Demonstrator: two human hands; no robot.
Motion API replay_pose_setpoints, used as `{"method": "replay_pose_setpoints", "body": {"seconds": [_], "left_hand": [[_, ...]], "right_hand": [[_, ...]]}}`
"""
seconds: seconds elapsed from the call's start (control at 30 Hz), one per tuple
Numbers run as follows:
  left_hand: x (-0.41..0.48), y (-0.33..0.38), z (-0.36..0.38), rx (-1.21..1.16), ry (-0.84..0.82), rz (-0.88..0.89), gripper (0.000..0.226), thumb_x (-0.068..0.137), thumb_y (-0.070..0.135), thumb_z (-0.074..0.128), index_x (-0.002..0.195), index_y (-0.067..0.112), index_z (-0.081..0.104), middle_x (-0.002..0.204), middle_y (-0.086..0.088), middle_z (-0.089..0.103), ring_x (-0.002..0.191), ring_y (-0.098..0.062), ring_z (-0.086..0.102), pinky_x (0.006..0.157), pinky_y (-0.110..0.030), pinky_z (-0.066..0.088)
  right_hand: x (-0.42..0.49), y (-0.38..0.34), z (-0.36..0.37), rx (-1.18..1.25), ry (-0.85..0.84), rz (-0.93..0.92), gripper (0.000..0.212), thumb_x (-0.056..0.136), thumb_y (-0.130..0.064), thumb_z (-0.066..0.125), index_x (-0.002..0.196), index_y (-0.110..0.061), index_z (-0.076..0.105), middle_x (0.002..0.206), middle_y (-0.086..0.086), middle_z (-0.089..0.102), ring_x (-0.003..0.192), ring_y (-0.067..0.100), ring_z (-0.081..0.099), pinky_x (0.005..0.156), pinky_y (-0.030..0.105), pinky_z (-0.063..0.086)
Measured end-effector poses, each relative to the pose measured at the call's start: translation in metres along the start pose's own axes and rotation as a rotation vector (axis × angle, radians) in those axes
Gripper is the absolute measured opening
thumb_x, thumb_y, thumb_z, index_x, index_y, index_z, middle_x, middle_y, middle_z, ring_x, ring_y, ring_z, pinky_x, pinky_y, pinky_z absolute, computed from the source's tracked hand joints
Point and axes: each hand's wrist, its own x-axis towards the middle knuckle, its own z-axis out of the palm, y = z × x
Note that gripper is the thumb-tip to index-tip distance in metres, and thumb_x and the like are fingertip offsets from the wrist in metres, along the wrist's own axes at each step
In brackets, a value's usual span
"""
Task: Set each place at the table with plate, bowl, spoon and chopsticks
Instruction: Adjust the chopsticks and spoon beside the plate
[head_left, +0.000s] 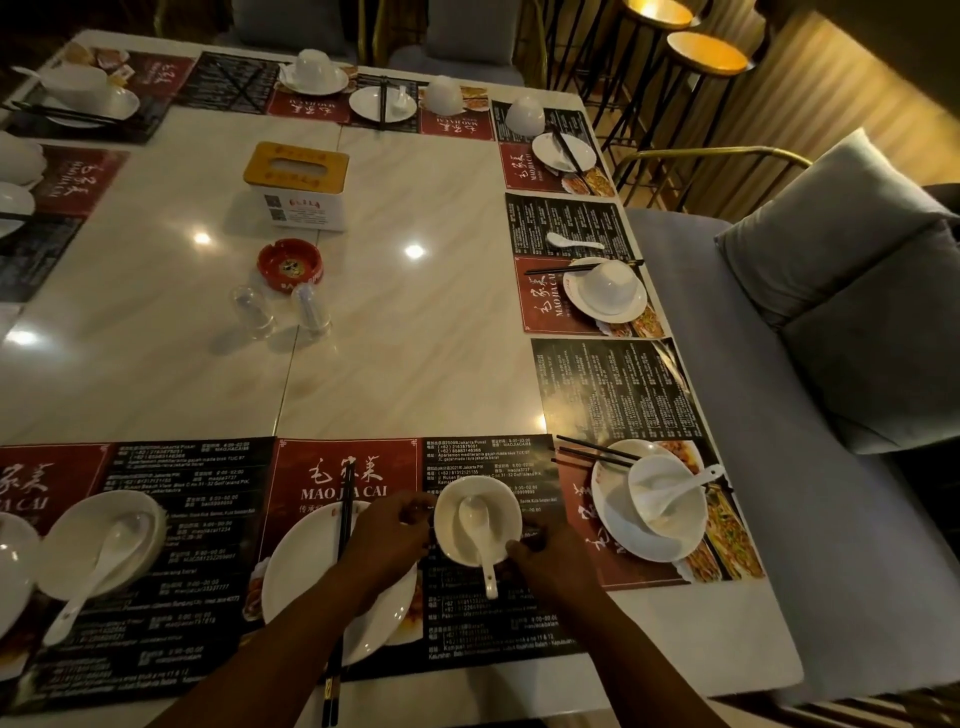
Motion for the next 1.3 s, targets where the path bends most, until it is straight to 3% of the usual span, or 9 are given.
{"method": "replay_pose_setpoints", "body": {"seconds": [0.13, 0.27, 0.37, 0.5, 0.67, 0.83, 1.0, 1.17, 1.3], "left_hand": [[0.004, -0.001, -0.001, 0.022, 0.012, -0.027, 0.026, 0.093, 0.006, 0.063, 0.104, 0.029, 0.067, 0.104, 0.003, 0.067, 0.091, -0.017, 0.068, 0.074, -0.034, 0.061], [0.012, -0.003, -0.003, 0.067, 0.074, -0.022, 0.027, 0.093, 0.006, 0.062, 0.107, 0.029, 0.067, 0.104, 0.001, 0.07, 0.086, -0.019, 0.071, 0.078, -0.043, 0.062], [0.02, 0.006, 0.001, 0.121, 0.157, 0.038, 0.023, 0.096, 0.012, 0.061, 0.109, 0.031, 0.066, 0.105, 0.003, 0.07, 0.086, -0.015, 0.07, 0.076, -0.037, 0.061], [0.034, 0.033, 0.024, 0.194, 0.262, 0.158, 0.022, 0.095, 0.013, 0.063, 0.111, 0.025, 0.07, 0.106, 0.002, 0.071, 0.092, -0.013, 0.068, 0.086, -0.035, 0.056], [0.053, 0.067, 0.074, 0.304, 0.252, 0.241, 0.019, 0.097, 0.017, 0.06, 0.107, 0.032, 0.067, 0.099, 0.014, 0.067, 0.083, 0.006, 0.06, 0.066, -0.01, 0.042], [0.072, 0.087, 0.147, 0.349, 0.353, 0.174, 0.021, 0.095, 0.017, 0.061, 0.112, 0.027, 0.069, 0.102, 0.006, 0.07, 0.084, -0.007, 0.064, 0.075, -0.021, 0.049], [0.056, 0.088, 0.219, 0.318, 0.48, 0.088, 0.021, 0.092, 0.018, 0.062, 0.11, 0.025, 0.07, 0.098, 0.011, 0.066, 0.083, -0.005, 0.061, 0.074, -0.022, 0.046], [0.013, 0.069, 0.259, 0.272, 0.55, 0.009, 0.024, 0.089, 0.016, 0.065, 0.112, 0.022, 0.069, 0.104, 0.007, 0.069, 0.088, -0.007, 0.063, 0.078, -0.024, 0.051], [-0.016, 0.055, 0.271, 0.195, 0.55, -0.061, 0.025, 0.094, 0.015, 0.062, 0.114, 0.028, 0.066, 0.104, 0.012, 0.065, 0.092, -0.002, 0.062, 0.077, -0.02, 0.051]], "right_hand": [[0.003, 0.0, -0.007, -0.042, -0.039, -0.009, 0.036, 0.092, -0.026, 0.069, 0.127, -0.03, 0.06, 0.117, -0.006, 0.067, 0.092, 0.006, 0.067, 0.066, 0.018, 0.051], [0.007, -0.006, -0.026, -0.106, -0.088, -0.052, 0.025, 0.09, -0.033, 0.069, 0.112, -0.038, 0.061, 0.112, -0.012, 0.069, 0.097, 0.005, 0.067, 0.088, 0.035, 0.058], [0.011, -0.016, -0.052, -0.163, -0.078, -0.116, 0.022, 0.089, -0.034, 0.068, 0.11, -0.037, 0.063, 0.103, -0.014, 0.07, 0.092, 0.005, 0.068, 0.086, 0.034, 0.059], [0.021, -0.029, -0.1, -0.173, -0.023, -0.211, 0.016, 0.091, -0.032, 0.069, 0.107, -0.033, 0.066, 0.094, -0.009, 0.073, 0.08, 0.007, 0.071, 0.076, 0.038, 0.062], [0.054, -0.036, -0.177, -0.154, 0.021, -0.311, 0.012, 0.094, -0.021, 0.067, 0.103, -0.027, 0.069, 0.085, -0.004, 0.075, 0.072, 0.012, 0.073, 0.073, 0.046, 0.061], [0.119, -0.022, -0.248, -0.264, -0.001, -0.376, 0.011, 0.092, -0.026, 0.068, 0.103, -0.028, 0.069, 0.084, -0.007, 0.074, 0.071, 0.009, 0.072, 0.076, 0.044, 0.061], [0.157, -0.004, -0.288, -0.52, -0.138, -0.523, 0.018, 0.092, -0.027, 0.065, 0.109, -0.022, 0.068, 0.096, -0.006, 0.07, 0.084, 0.014, 0.069, 0.077, 0.032, 0.056], [0.161, 0.012, -0.297, -0.73, -0.265, -0.655, 0.013, 0.093, -0.022, 0.06, 0.101, -0.019, 0.07, 0.097, 0.001, 0.071, 0.088, 0.019, 0.066, 0.076, 0.037, 0.056], [0.156, 0.021, -0.3, -0.743, -0.344, -0.636, 0.012, 0.096, -0.027, 0.062, 0.107, -0.026, 0.067, 0.094, -0.005, 0.07, 0.074, 0.004, 0.064, 0.065, 0.022, 0.054]]}}
